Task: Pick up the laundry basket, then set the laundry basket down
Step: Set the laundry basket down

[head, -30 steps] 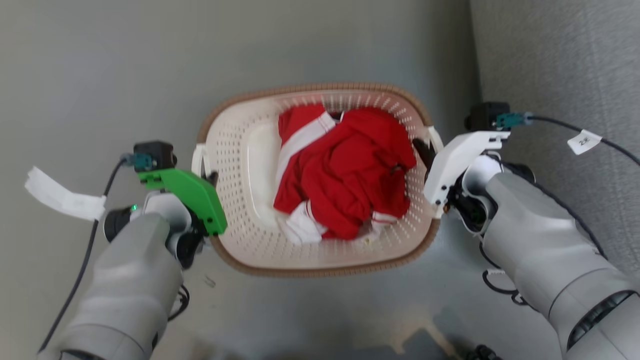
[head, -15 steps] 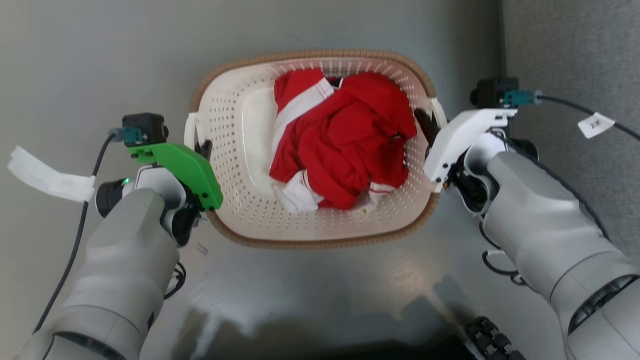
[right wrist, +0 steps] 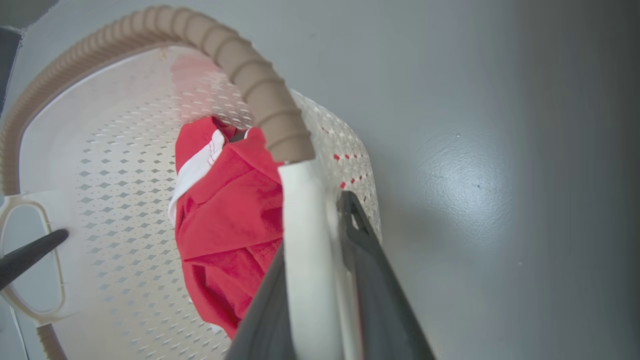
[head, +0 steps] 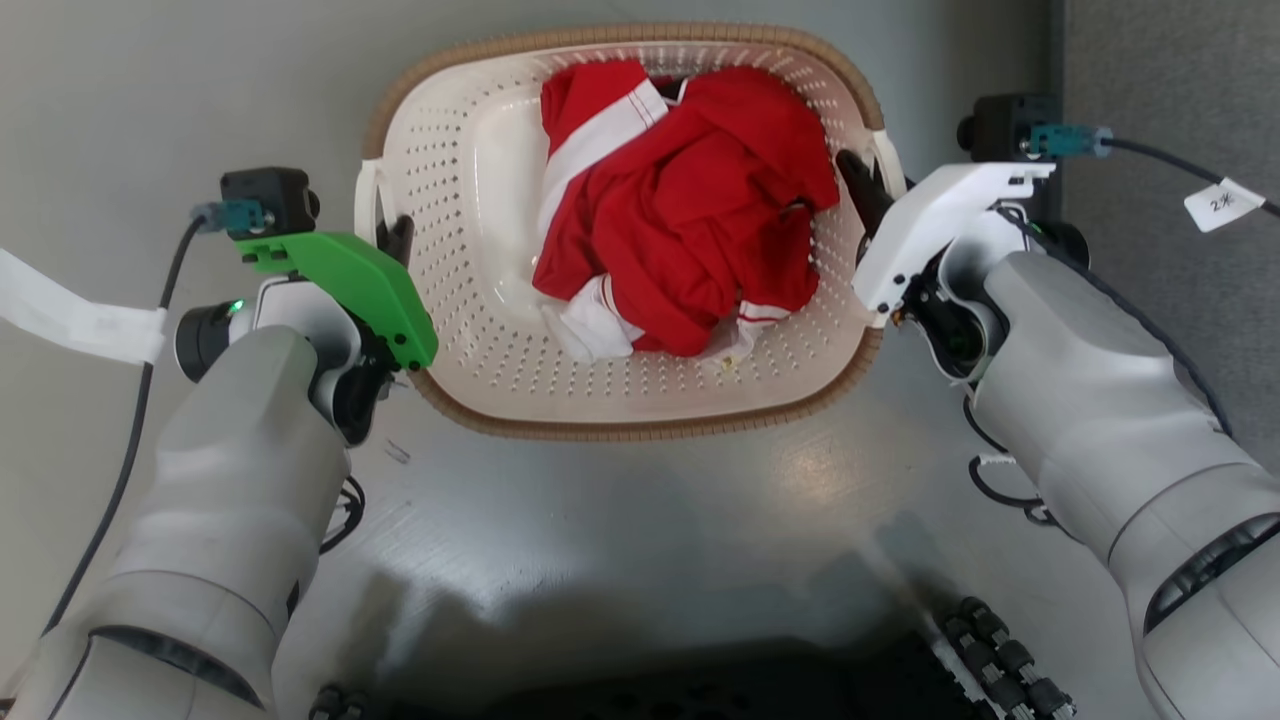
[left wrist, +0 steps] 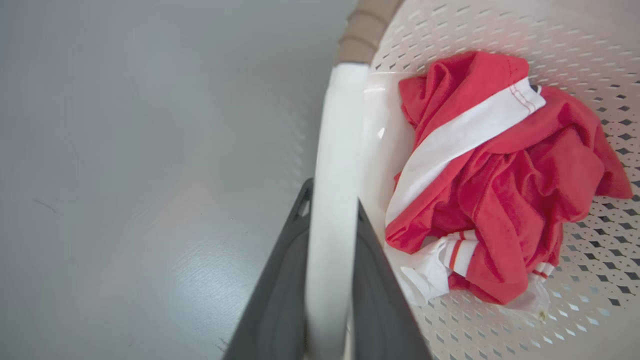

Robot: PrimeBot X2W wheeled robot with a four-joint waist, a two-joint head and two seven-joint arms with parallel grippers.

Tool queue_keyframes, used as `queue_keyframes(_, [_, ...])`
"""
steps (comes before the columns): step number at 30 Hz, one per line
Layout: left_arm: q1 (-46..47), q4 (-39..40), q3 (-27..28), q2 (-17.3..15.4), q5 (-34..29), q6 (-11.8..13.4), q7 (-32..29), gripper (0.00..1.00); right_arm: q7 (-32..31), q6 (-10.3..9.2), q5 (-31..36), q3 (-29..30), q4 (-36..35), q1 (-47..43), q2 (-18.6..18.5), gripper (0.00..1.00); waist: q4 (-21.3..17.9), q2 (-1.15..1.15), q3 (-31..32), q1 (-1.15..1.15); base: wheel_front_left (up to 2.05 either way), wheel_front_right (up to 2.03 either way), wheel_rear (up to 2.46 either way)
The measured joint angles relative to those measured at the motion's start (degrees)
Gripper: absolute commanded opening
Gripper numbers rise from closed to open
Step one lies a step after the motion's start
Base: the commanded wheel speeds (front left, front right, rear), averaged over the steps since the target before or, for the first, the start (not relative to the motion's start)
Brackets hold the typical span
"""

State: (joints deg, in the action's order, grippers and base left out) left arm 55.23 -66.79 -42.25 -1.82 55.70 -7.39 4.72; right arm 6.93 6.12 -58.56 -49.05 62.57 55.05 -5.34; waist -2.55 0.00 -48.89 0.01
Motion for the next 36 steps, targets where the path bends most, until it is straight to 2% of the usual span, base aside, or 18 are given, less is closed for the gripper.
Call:
queue_keyframes(10, [2.2, -1.2, 0.6, 0.1, 0.0, 0.0, 1.0, 0.00, 1.1, 0.00, -0.1, -1.0, 0.0, 2.2, 0.0, 0.00, 0.3, 0.00, -3.6, 0.00, 0.00, 0.00, 0.00])
queue_keyframes(21, [3.2, -1.9, 0.6, 0.2, 0.0, -0.2, 1.9, 0.00, 1.6, 0.00, -1.0, -1.6, 0.2, 2.3, -0.1, 0.00, 0.2, 0.00, -4.4, 0.00, 0.00, 0.00, 0.00])
queue_keyframes(22, [3.3, -1.9, 0.6, 0.2, 0.0, -0.2, 1.9, 0.00, 1.6, 0.00, -1.0, -1.6, 0.3, 2.3, 0.0, 0.21, 0.1, 0.00, -4.5, 0.00, 0.00, 0.00, 0.00])
queue_keyframes(23, [3.3, -1.9, 0.8, 0.2, 0.1, -0.2, 1.9, 0.26, 1.9, 0.08, -1.0, -1.7, 0.5, 2.3, 0.0, 0.99, 0.1, 0.00, -4.5, -0.01, 0.00, 0.00, 0.00])
queue_keyframes(24, [3.3, -1.9, 1.0, 0.2, 0.4, -0.2, 1.9, 0.78, 2.2, 0.52, -1.0, -1.6, 0.6, 2.4, 0.1, 1.00, 0.0, 0.00, -4.5, -0.01, 0.00, 0.00, 0.00])
queue_keyframes(25, [3.3, -2.1, 1.0, 0.2, 0.7, -0.2, 1.9, 1.00, 2.2, 0.90, -1.0, -1.7, 0.7, 2.5, 0.4, 1.00, 0.0, 0.00, -4.5, 0.00, 0.00, 0.00, 0.00])
queue_keyframes(36, [3.3, -2.4, 0.4, 0.5, 1.1, -0.2, 1.4, 1.00, 3.2, 0.93, -1.3, -2.2, 2.2, 3.0, 1.4, 1.00, -0.4, 0.00, -4.0, 0.00, 0.00, 0.00, 0.00])
